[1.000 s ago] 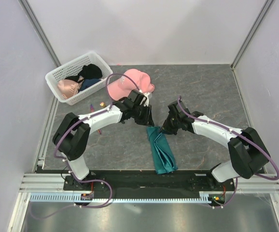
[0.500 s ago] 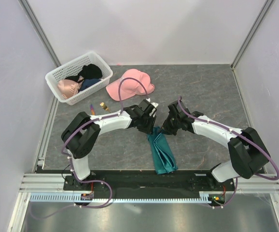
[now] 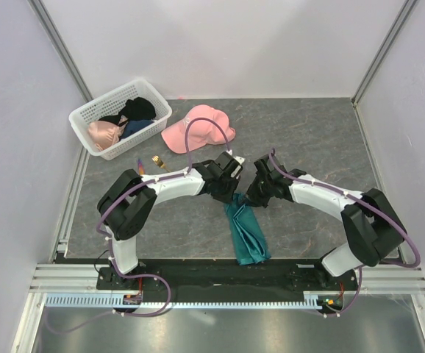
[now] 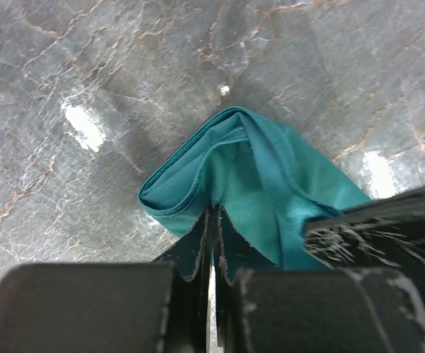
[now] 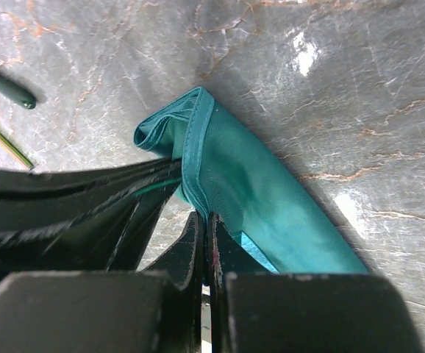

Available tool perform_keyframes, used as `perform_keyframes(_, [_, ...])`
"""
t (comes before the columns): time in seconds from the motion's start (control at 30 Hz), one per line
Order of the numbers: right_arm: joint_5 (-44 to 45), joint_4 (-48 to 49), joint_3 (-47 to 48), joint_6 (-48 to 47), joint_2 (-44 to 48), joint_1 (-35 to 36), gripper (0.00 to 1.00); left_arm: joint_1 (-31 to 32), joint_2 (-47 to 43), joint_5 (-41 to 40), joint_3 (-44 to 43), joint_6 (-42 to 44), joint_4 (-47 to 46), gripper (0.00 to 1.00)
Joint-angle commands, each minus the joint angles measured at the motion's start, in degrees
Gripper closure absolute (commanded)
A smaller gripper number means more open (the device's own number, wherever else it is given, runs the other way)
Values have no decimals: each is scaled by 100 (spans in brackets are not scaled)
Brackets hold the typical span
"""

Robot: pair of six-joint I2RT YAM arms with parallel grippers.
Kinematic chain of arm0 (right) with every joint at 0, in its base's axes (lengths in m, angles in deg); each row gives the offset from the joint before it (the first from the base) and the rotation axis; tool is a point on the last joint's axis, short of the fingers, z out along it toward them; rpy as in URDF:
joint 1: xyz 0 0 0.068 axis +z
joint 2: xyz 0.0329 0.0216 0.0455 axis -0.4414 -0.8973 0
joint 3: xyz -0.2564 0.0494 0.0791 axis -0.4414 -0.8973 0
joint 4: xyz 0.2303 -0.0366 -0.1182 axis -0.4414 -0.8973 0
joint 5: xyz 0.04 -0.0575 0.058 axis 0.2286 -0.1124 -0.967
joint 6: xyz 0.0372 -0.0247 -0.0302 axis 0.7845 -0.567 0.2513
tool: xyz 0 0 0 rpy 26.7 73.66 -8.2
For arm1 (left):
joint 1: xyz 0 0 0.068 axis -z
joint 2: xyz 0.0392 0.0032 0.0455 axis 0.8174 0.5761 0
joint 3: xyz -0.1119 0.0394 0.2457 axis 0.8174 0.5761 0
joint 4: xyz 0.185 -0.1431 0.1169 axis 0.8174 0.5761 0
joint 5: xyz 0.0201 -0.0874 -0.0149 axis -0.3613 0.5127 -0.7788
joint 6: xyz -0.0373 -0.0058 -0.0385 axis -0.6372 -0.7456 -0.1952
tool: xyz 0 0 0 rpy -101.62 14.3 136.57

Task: Fold the napkin into a case and place the utensils inside
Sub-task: Grasp the top corner of the smaller rectangle folded napkin from the folded napkin.

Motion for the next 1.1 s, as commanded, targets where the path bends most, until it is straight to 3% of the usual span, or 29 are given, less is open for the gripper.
perform_keyframes(0.0, [-188, 47, 284, 307, -211, 21, 100, -118, -316, 433, -253, -205, 34, 98])
perform_keyframes(0.27, [-452, 565, 258, 914, -598, 65, 100, -338, -333, 1259, -52, -689, -115, 98])
perform_keyframes(0.47, [-487, 1031, 328, 294, -958, 65, 100, -470, -368, 1638, 107, -1058, -256, 98])
perform_keyframes(0.53, [-443, 786, 477, -7, -950, 56, 92, -488, -360, 1673, 151, -1102, -273, 98])
perform_keyframes(0.6, [-478, 610, 513, -351, -854, 56, 75, -531, -368, 1717, 186, -1120, -264, 98])
perform_keyframes(1.07, [-707, 398, 249, -641, -230, 65, 61, -584, -360, 1787, 230, -1129, -317, 98])
